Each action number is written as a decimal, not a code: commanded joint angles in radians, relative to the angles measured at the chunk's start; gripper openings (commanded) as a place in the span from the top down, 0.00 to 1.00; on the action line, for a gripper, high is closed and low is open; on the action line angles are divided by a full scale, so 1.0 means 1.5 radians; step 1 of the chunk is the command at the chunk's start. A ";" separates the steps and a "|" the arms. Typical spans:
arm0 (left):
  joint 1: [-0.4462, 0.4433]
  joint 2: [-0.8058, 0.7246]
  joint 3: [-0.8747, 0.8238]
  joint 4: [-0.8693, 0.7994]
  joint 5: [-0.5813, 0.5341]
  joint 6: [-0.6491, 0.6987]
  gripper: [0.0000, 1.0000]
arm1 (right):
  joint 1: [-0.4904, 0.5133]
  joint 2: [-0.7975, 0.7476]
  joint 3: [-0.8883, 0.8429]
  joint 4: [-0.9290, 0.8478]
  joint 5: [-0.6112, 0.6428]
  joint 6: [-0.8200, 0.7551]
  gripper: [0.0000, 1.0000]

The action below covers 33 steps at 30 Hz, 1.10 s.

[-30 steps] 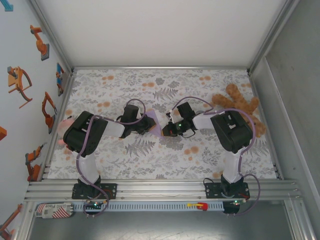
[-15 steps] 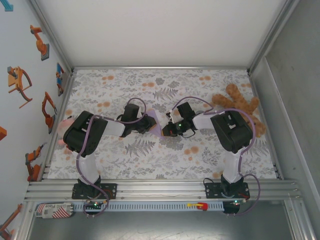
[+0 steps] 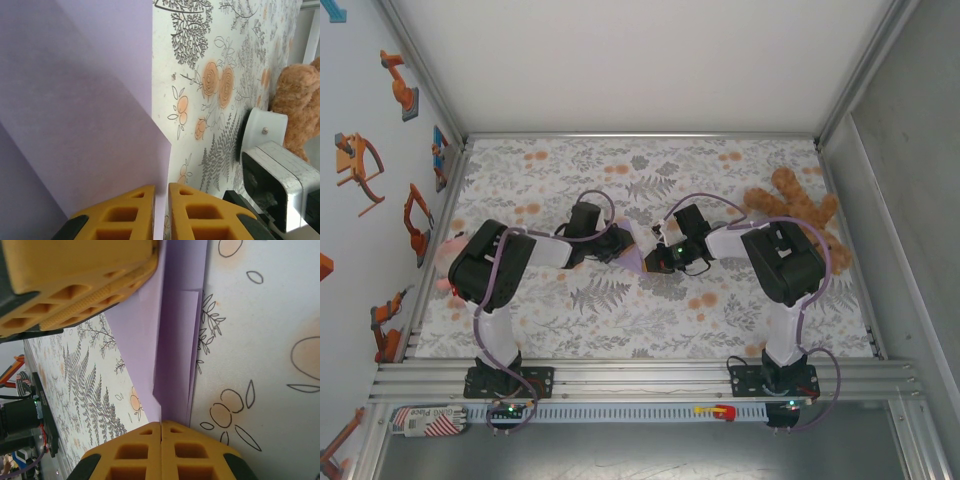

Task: Fold a paper plane with a square sheet of paper (pick it up from the middle)
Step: Fourth fold the wing at the center of the table.

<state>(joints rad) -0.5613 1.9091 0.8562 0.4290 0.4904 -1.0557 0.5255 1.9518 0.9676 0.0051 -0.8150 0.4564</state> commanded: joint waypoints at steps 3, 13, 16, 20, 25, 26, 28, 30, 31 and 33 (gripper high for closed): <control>0.004 0.023 0.017 -0.010 0.002 0.018 0.84 | -0.009 0.016 -0.018 -0.029 0.044 -0.009 0.95; 0.007 0.036 0.009 -0.006 -0.001 0.015 0.84 | -0.017 -0.037 -0.028 -0.031 0.037 0.015 0.84; 0.008 0.038 0.008 -0.007 0.001 0.013 0.84 | -0.022 -0.087 -0.035 -0.033 0.035 0.031 0.79; 0.008 0.037 0.007 -0.009 0.001 0.012 0.84 | -0.022 -0.136 -0.041 -0.036 0.050 0.045 0.74; 0.009 0.037 0.008 -0.018 -0.001 0.009 0.84 | -0.015 -0.146 -0.025 -0.028 0.054 0.059 0.81; 0.010 0.036 0.010 -0.021 -0.001 0.008 0.84 | -0.011 -0.143 -0.018 -0.032 0.057 0.059 0.82; 0.010 0.036 0.012 -0.030 -0.002 0.009 0.84 | 0.004 -0.134 -0.003 -0.042 0.069 0.056 0.87; 0.009 0.036 0.015 -0.040 -0.002 0.009 0.85 | 0.019 -0.120 0.013 -0.047 0.079 0.057 0.89; 0.008 0.036 0.016 -0.043 -0.002 0.009 0.85 | 0.030 -0.112 0.022 -0.053 0.086 0.055 0.91; 0.008 0.036 0.018 -0.055 -0.004 0.009 0.85 | 0.046 -0.099 0.036 -0.060 0.100 0.054 0.93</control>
<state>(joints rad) -0.5552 1.9366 0.8700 0.4213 0.5014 -1.0561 0.5636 1.7760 0.9760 -0.0570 -0.7040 0.5400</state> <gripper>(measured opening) 0.152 0.075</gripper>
